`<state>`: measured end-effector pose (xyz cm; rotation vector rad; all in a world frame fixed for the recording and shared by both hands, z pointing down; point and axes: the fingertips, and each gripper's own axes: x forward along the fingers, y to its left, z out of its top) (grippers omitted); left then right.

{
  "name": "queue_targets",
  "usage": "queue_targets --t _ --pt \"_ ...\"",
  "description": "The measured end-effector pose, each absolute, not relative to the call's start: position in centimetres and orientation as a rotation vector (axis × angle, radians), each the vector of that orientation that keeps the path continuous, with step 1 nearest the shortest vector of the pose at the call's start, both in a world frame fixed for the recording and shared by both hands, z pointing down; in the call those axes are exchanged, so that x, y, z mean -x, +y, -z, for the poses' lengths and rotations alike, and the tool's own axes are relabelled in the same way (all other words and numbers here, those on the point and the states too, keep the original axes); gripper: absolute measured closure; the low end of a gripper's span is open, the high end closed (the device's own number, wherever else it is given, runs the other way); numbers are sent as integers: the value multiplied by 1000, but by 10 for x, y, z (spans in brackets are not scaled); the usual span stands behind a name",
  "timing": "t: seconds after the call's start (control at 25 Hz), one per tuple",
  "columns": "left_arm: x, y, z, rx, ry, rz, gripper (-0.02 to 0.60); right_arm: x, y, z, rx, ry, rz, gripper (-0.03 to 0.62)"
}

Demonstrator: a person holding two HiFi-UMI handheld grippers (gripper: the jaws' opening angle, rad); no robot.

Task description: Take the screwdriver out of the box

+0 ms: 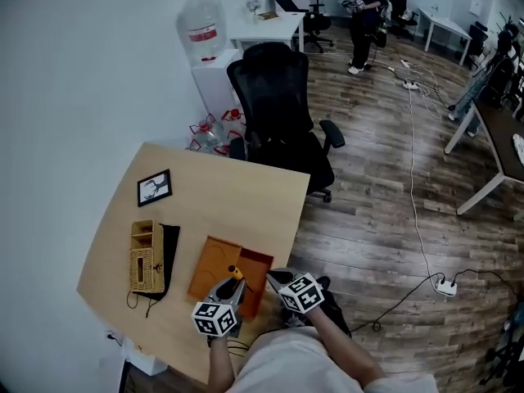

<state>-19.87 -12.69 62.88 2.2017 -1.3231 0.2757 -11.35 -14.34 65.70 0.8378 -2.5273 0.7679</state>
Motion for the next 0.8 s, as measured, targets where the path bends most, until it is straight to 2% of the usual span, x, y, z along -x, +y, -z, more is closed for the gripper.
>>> queue_targets --t 0.8 --pt "211 -131 -622 -2174 -1352 -166 434 117 -155 -654 -836 -2546 -782 594"
